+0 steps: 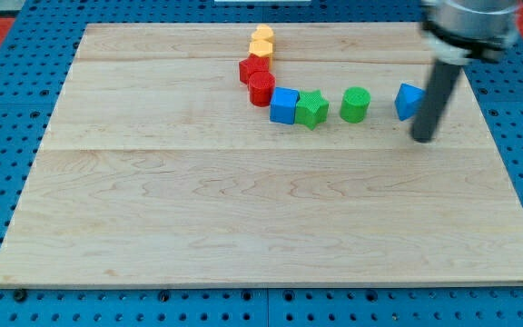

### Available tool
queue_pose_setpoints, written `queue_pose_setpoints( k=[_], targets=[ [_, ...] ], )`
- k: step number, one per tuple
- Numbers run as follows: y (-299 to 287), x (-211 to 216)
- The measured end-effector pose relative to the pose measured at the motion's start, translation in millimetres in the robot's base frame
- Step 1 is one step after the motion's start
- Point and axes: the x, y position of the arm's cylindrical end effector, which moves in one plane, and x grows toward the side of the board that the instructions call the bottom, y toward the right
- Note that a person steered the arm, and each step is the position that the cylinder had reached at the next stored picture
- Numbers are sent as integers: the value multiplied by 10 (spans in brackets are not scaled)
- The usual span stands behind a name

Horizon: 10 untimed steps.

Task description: Move blue cube down bit

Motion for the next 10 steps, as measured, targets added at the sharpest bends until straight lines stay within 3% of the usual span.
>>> queue_pose_setpoints(
  k=[1, 2, 3, 4, 6, 8, 9, 10],
  targets=[
    [404, -390],
    [-26, -693],
    [-492, -586],
    [-430, -554],
    [-928, -833],
    [-1048, -771],
    [-997, -887],
    [-1368, -1252]
  ],
)
